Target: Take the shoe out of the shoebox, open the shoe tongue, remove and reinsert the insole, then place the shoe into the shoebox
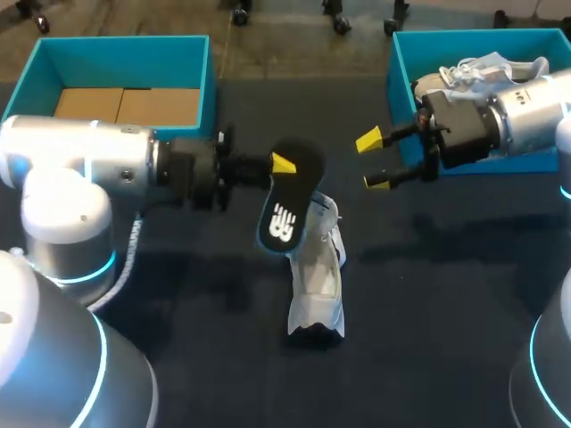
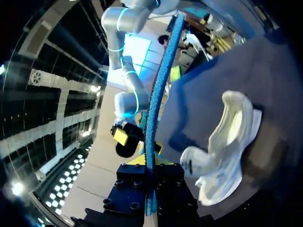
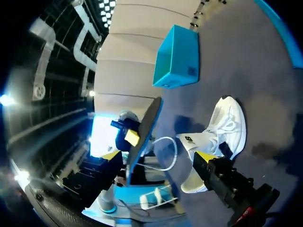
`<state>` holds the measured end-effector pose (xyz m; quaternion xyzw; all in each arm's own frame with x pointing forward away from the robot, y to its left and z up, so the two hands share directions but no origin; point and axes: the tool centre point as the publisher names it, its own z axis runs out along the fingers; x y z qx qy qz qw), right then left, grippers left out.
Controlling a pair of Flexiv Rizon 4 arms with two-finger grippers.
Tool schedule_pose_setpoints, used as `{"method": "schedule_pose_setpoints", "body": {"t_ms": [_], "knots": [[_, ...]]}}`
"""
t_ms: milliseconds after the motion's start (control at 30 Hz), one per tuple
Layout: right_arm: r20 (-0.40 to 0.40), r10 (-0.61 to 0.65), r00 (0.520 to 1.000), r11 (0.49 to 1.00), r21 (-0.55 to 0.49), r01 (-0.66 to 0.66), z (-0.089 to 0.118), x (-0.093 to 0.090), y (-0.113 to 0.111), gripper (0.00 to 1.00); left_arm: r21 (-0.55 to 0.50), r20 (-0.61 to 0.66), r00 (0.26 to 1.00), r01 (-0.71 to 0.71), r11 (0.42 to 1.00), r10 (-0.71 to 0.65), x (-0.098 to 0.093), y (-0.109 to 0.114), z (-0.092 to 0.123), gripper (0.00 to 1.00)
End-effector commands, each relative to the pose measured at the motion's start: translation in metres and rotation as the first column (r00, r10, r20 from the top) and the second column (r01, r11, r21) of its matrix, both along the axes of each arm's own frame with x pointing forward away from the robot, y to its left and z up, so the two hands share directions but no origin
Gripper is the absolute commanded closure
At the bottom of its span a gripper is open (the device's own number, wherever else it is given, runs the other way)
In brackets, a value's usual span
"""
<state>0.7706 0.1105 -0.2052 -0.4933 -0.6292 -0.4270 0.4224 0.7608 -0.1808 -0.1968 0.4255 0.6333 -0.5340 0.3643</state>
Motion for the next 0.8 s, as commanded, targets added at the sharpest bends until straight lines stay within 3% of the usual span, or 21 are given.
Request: {"method": "schedule_pose_setpoints", "body": {"t_ms": [33, 67, 467, 600, 667, 733, 800], "knots": [[0.378, 0.284, 0.881, 0.957, -0.168, -0.237, 0.008, -0.013, -0.006, 0.00, 0.004, -0.140, 0.987, 0.081, 0.997, -0.080, -0.013, 0.034, 0.007, 1.00], [0.435, 0.375, 0.819, 0.927, -0.169, -0.335, 0.006, -0.019, -0.007, 0.00, 0.005, -0.173, 0.980, 0.103, 0.995, -0.100, -0.015, 0.036, 0.007, 1.00], [0.435, 0.375, 0.819, 0.927, -0.169, -0.335, 0.006, -0.019, -0.007, 0.00, 0.029, -0.181, 0.977, 0.123, 0.992, -0.116, -0.019, 0.038, 0.008, 1.00], [0.486, 0.522, 0.701, 0.847, -0.393, -0.358, -0.003, -0.019, -0.012, 0.00, 0.032, -0.199, 0.972, 0.132, 0.991, -0.123, -0.023, 0.037, 0.006, 1.00], [0.534, 0.573, 0.621, 0.809, -0.488, -0.328, -0.013, -0.028, -0.016, 0.00, 0.019, -0.314, 0.937, 0.170, 0.985, -0.156, -0.037, 0.035, 0.002, 1.00], [0.578, 0.636, 0.511, 0.762, -0.573, -0.300, -0.026, -0.040, -0.019, 0.00, -0.020, -0.426, 0.881, 0.218, 0.976, -0.205, -0.052, 0.038, 0.005, 1.00], [0.578, 0.636, 0.511, 0.762, -0.573, -0.300, -0.026, -0.040, -0.019, 0.00, 0.004, -0.372, 0.908, 0.210, 0.978, -0.193, -0.068, 0.045, 0.013, 1.00]]}}
